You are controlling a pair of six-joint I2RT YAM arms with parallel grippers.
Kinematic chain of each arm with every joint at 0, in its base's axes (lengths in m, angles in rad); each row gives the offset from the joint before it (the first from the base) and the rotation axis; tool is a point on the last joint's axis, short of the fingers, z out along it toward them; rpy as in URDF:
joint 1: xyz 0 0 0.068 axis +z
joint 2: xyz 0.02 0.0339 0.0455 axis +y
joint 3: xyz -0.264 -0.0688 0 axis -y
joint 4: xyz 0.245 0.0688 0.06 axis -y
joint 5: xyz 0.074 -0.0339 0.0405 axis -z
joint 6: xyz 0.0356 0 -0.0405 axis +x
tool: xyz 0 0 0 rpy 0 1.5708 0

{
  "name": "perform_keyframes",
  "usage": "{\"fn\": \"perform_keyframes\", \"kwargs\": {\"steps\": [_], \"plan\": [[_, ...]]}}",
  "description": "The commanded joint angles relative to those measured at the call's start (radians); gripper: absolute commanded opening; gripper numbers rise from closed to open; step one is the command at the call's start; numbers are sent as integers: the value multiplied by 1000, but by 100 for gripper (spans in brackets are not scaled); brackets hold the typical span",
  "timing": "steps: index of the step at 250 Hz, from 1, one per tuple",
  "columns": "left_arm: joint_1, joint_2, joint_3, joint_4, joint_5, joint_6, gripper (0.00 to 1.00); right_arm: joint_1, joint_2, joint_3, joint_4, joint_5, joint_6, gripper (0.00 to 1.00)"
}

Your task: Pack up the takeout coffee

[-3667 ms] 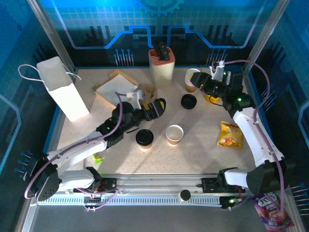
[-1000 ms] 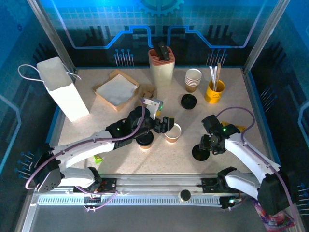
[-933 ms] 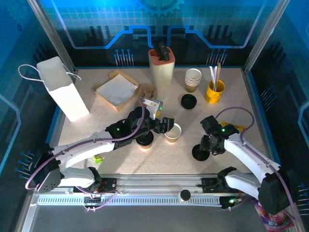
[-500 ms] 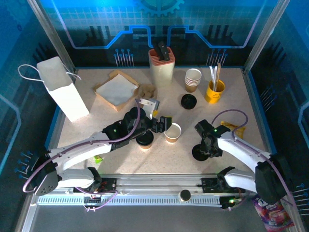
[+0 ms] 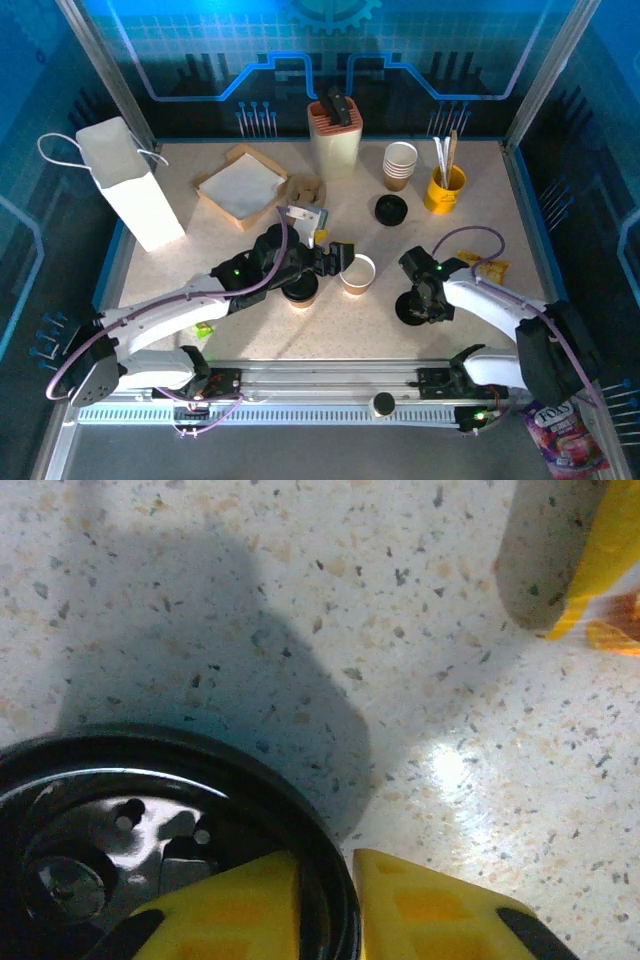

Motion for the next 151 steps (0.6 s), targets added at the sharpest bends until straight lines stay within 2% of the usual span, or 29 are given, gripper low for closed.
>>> {"fn": "perform_keyframes", "kwargs": {"steps": [1, 38, 78, 114, 151], "plan": [[7, -31, -17, 24, 5, -16, 85, 10, 3, -12, 25, -6, -14, 19], [23, -39, -21, 19, 15, -47, 85, 12, -90, 7, 31, -2, -31, 15], [98, -42, -13, 27, 86, -161, 85, -8, -237, 112, 46, -60, -58, 13], [163, -25, 21, 80, 192, -280, 85, -61, -316, 227, 188, -247, -41, 13], [167, -6, 56, 202, 259, -381, 86, -71, -279, 322, 458, -473, 21, 13]]}}
